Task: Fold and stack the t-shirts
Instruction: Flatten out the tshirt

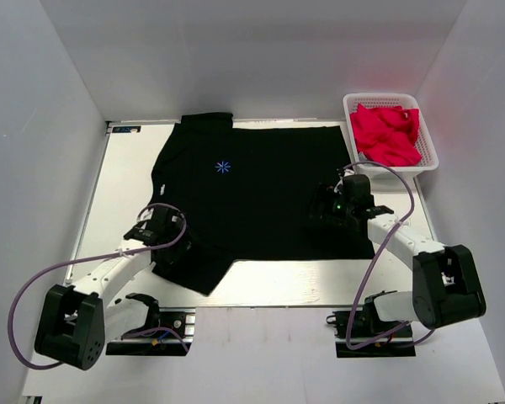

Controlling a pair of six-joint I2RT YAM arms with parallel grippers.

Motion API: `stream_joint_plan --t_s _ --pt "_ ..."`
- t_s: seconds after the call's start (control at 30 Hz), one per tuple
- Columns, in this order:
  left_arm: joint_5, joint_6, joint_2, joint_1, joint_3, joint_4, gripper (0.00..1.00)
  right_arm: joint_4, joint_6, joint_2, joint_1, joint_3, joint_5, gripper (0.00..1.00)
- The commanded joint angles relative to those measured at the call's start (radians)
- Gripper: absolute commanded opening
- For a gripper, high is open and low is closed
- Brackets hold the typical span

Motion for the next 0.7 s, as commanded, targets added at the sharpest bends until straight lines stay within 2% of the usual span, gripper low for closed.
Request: stream_joint_plan --t_s 0.0,0.07,0.2,0.37,0.43,0.5,0.57,0.67 --pt "0.003 -0.121 0.027 -0.014 -0.013 -0.305 1.00 0.025 0.019 -0.043 -0.004 -0.030 -0.001 0.90" --pt "0.036 -0.156 -0.009 -0.024 -0.034 -0.391 1.00 0.013 0.024 -0.045 -0.006 -0.035 0.002 0.90" --pt "0.153 -0.178 -0.104 -0.035 -0.094 -0.456 1.00 0.002 0.025 -0.072 -0.004 -0.079 0.031 0.90" --pt "0.267 -0.178 -0.155 -0.067 -0.030 -0.575 1.00 -0.012 0.019 -0.060 -0.007 -0.069 0.031 0.90" --pt "0.192 -0.178 -0.166 -0.077 0.048 -0.629 1.00 -0.015 0.004 -0.055 -0.006 -0.056 0.020 0.90" --pt "0.134 -0.178 -0.128 -0.077 0.221 -0.693 1.00 -0.012 0.001 -0.054 -0.004 -0.044 0.014 0.90" --pt "0.048 -0.151 -0.103 -0.077 0.329 -0.694 1.00 -0.015 -0.011 -0.046 -0.009 -0.029 0.019 0.90" --pt "-0.067 -0.100 -0.045 -0.077 0.481 -0.581 1.00 -0.027 -0.025 -0.009 -0.007 0.017 0.037 0.90"
